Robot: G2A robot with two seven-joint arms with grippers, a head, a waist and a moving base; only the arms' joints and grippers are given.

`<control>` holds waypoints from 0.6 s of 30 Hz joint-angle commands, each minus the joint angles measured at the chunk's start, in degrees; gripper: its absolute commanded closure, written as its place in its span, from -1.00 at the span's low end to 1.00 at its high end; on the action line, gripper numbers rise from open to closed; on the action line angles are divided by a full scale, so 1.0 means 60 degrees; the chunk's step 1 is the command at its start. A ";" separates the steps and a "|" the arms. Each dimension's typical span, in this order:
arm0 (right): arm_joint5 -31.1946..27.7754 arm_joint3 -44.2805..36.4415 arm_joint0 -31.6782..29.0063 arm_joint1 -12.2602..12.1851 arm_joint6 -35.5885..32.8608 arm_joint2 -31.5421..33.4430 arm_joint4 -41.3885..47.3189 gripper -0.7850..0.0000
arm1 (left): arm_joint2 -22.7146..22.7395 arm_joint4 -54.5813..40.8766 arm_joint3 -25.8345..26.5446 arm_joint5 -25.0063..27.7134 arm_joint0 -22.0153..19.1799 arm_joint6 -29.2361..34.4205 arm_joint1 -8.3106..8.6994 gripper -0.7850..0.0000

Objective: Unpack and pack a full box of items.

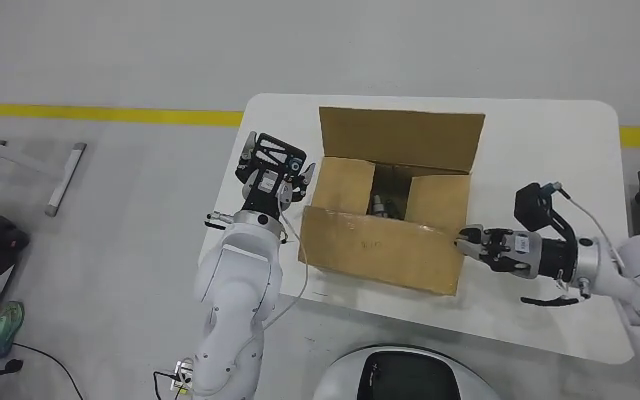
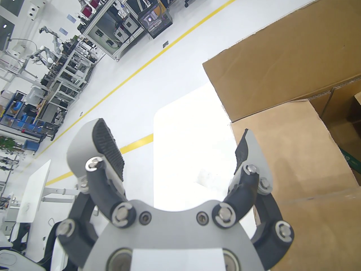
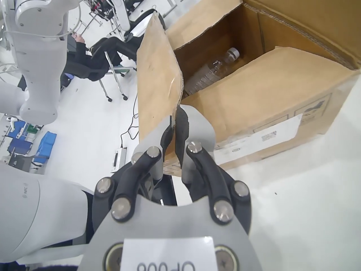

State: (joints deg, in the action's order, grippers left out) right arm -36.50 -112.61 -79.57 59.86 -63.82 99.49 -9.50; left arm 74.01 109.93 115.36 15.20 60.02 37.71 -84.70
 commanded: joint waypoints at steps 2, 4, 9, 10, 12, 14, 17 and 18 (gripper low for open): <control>-0.0119 -0.0287 -0.0095 -0.0042 0.0331 0.0189 -0.0281 1.00 | 0.0000 0.0000 0.0000 0.0000 0.0000 0.0000 0.0000 -1.00; -0.0333 -0.0615 -0.0157 -0.0068 0.0645 0.0398 -0.0956 1.00 | 0.0000 0.0000 0.0000 0.0000 0.0000 0.0000 0.0000 -1.00; -0.0996 -0.1430 -0.0553 -0.0027 0.2553 0.0806 -0.2755 1.00 | -0.0125 -0.0134 0.0127 0.0123 0.0006 -0.0278 0.0006 -1.00; -0.1084 -0.1592 -0.0658 -0.0007 0.3046 0.0925 -0.3191 1.00 | -0.0180 -0.0172 0.0151 0.0269 -0.0051 -0.0244 0.0008 -1.00; -0.1256 -0.1806 -0.0979 0.0039 0.3950 0.1021 -0.3878 1.00 | -0.0287 -0.0179 0.0170 0.0478 -0.0129 -0.0158 0.0011 -1.00; -0.1443 -0.1960 -0.1284 0.0079 0.4742 0.1087 -0.4477 1.00 | -0.0424 -0.0217 0.0175 0.0630 -0.0184 -0.0013 0.0006 -1.00; -0.1625 -0.2113 -0.1650 0.0124 0.5700 0.1179 -0.5392 1.00 | -0.0641 -0.0198 0.0182 0.0967 -0.0199 0.0135 0.0013 -1.00; -0.1682 -0.2105 -0.1774 0.0136 0.5969 0.1175 -0.5647 1.00 | -0.0709 -0.0191 0.0186 0.1097 -0.0175 0.0180 0.0018 -1.00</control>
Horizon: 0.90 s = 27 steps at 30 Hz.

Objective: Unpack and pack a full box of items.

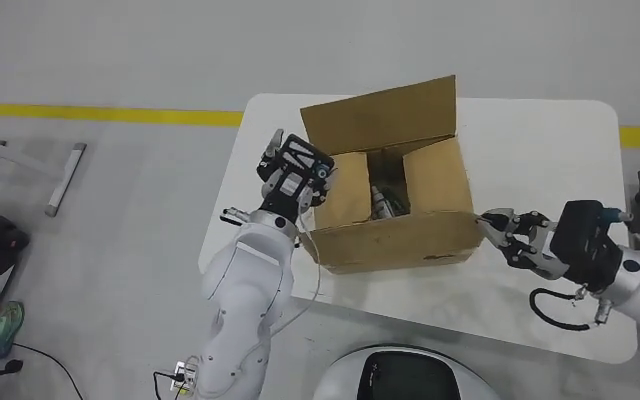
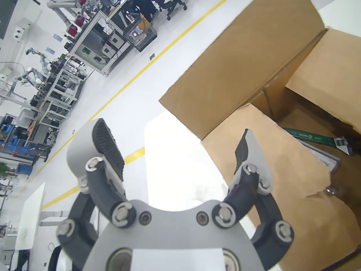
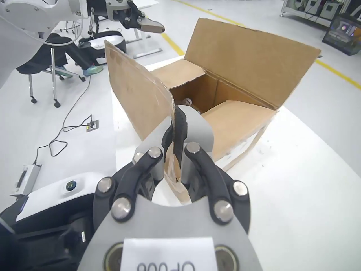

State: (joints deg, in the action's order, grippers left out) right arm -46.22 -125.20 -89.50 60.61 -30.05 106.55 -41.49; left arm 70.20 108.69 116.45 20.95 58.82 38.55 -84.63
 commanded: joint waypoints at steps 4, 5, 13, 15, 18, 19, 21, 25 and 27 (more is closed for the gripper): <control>-0.0021 -0.0003 -0.0462 0.0058 0.1337 0.0006 -0.1023 1.00 | -0.0346 0.0086 0.0146 0.0874 0.0223 0.0223 0.0049 -1.00; -0.0011 -0.0008 -0.0528 0.0065 0.1515 0.0011 -0.1123 1.00 | -0.0398 0.0071 0.0215 0.1072 0.0295 0.0253 0.0062 -1.00; 0.0228 0.0097 -0.0829 0.0068 0.2126 0.0020 -0.0860 0.36 | -0.0567 -0.0049 0.0861 0.2159 0.0822 0.0302 0.0173 -1.00; 0.0336 0.0168 -0.0886 0.0067 0.2210 0.0043 -0.0228 0.29 | -0.0548 -0.0135 0.0974 0.2348 0.0895 0.0314 0.0197 -1.00; 0.0750 0.0312 -0.0887 0.0061 0.2324 0.0280 0.1031 0.25 | -0.0555 -0.0254 0.1251 0.2755 0.0938 0.0433 0.0234 -1.00; 0.0955 0.0361 -0.0875 0.0052 0.2248 0.0412 0.1384 0.28 | -0.0549 -0.0305 0.1330 0.2851 0.0960 0.0437 0.0245 -1.00; 0.1332 0.0463 -0.0835 0.0037 0.2099 0.0572 0.2326 0.43 | -0.0560 -0.0367 0.1487 0.3109 0.0997 0.0449 0.0273 -1.00; 0.2200 0.0653 -0.0539 -0.0043 0.1073 0.0674 0.3157 1.00 | -0.0535 -0.0522 0.1729 0.3556 0.1148 0.0466 0.0334 -1.00; 0.2177 0.0607 -0.0358 -0.0091 0.0494 0.0465 0.3186 1.00 | -0.0515 -0.0609 0.1857 0.3709 0.1239 0.0450 0.0363 -1.00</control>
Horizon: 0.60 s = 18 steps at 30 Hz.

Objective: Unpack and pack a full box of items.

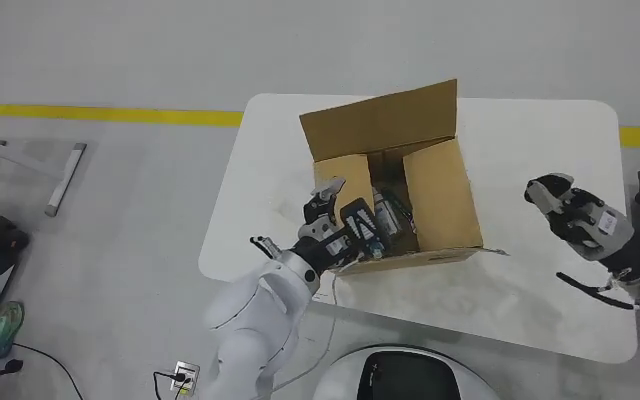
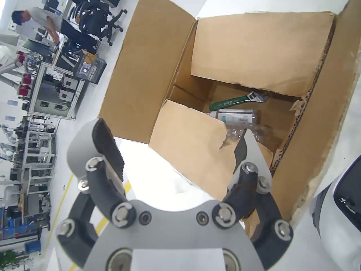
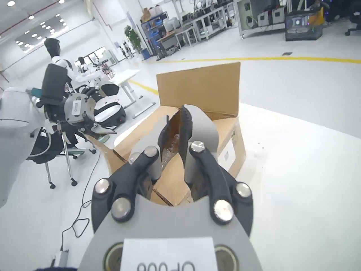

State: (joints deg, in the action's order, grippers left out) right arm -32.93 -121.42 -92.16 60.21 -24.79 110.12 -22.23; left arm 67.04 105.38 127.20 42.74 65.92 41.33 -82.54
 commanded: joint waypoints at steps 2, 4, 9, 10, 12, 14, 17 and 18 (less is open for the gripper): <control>-0.0083 0.0011 0.0224 -0.0076 -0.1105 -0.0487 -0.0091 1.00 | 0.0045 -0.0281 0.0236 0.0252 0.0163 -0.0023 0.0042 -1.00; -0.0455 0.0052 0.0344 -0.0118 -0.1606 -0.0892 -0.0001 1.00 | 0.0111 -0.0501 0.0388 0.0358 0.0243 0.0007 0.0066 -1.00; -0.1712 0.0403 0.0366 -0.0234 -0.2593 -0.1392 0.0732 1.00 | 0.0409 -0.0798 0.0591 0.0199 0.0273 0.0039 0.0115 -1.00; -0.2041 0.0436 0.0335 -0.0272 -0.2884 -0.1417 0.0773 1.00 | 0.0482 -0.0840 0.0593 0.0088 0.0264 0.0055 0.0121 -1.00; -0.2597 0.0489 0.0209 -0.0342 -0.3378 -0.1490 0.0951 1.00 | 0.0609 -0.0958 0.0552 -0.0081 0.0235 0.0094 0.0133 -1.00; -0.2983 0.0526 0.0085 -0.0412 -0.3767 -0.1434 0.0944 1.00 | 0.0727 -0.0993 0.0499 -0.0188 0.0172 0.0160 0.0150 -1.00; -0.3122 0.0558 -0.0033 -0.0485 -0.4118 -0.1379 0.0622 1.00 | 0.0828 -0.1022 0.0358 -0.0375 0.0080 0.0230 0.0170 -1.00; -0.3117 0.0546 -0.0028 -0.0499 -0.4142 -0.1362 0.0392 1.00 | 0.0836 -0.1010 0.0293 -0.0467 0.0048 0.0248 0.0174 -1.00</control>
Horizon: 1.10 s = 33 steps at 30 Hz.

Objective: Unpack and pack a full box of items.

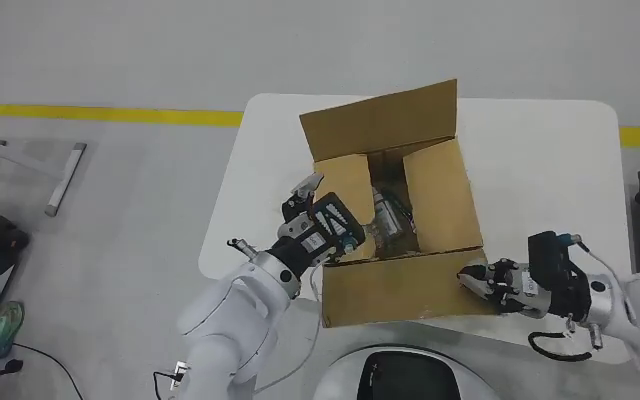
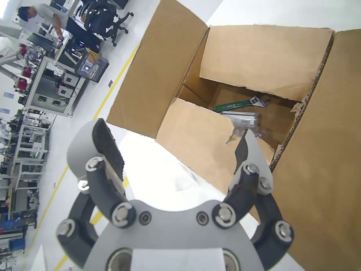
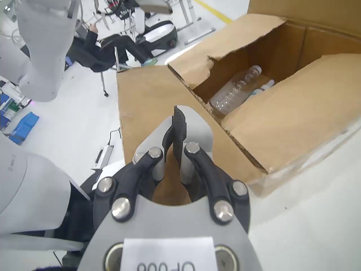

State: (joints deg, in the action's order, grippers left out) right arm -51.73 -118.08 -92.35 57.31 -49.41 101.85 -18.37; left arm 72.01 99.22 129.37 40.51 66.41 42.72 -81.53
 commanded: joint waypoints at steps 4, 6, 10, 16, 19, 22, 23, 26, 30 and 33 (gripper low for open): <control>0.0575 0.0096 0.0083 0.0035 0.1235 0.0301 -0.0642 1.00 | -0.0083 0.0038 -0.0305 -0.0500 -0.0129 0.0088 0.0009 -1.00; 0.1389 0.0279 0.0109 0.0101 0.2402 0.0788 -0.0849 1.00 | -0.0168 0.0066 -0.0431 -0.0738 -0.0183 0.0126 0.0005 -1.00; 0.3366 0.0437 0.0007 0.0192 0.3637 0.1249 -0.2368 1.00 | -0.0356 0.0103 -0.0688 -0.1118 -0.0284 0.0158 -0.0003 -1.00; 0.3717 0.0710 0.0169 0.0231 0.3783 0.0022 -0.3815 1.00 | -0.0525 0.0148 -0.0904 -0.1292 -0.0329 0.0146 -0.0003 -1.00; 0.3400 0.0734 0.0206 0.0249 0.3862 -0.0587 -0.4002 1.00 | -0.0525 0.0148 -0.0904 -0.1292 -0.0329 0.0146 -0.0003 -1.00; 0.3006 0.0618 0.0076 0.0256 0.3969 -0.0951 -0.4058 1.00 | -0.0525 0.0148 -0.0904 -0.1292 -0.0329 0.0146 -0.0003 -1.00; 0.2788 0.0543 -0.0009 0.0250 0.3937 -0.1043 -0.4086 1.00 | -0.0525 0.0148 -0.0904 -0.1292 -0.0329 0.0146 -0.0003 -1.00; 0.2181 0.0346 -0.0264 0.0217 0.3890 -0.1061 -0.4111 1.00 | -0.0525 0.0148 -0.0904 -0.1292 -0.0329 0.0146 -0.0003 -1.00; 0.2168 0.0335 -0.0564 0.0203 0.4467 -0.0535 -0.4090 1.00 | -0.0525 0.0148 -0.0904 -0.1292 -0.0329 0.0146 -0.0003 -1.00; 0.2672 0.0325 -0.0652 0.0205 0.4802 -0.0022 -0.3923 1.00 | -0.0594 0.0229 -0.1049 -0.1408 -0.0220 0.0015 0.0004 -1.00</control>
State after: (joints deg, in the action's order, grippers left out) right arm -36.99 -116.10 -96.20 58.52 -21.29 100.58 -42.50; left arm 68.81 100.19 123.76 32.58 64.59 43.41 -81.54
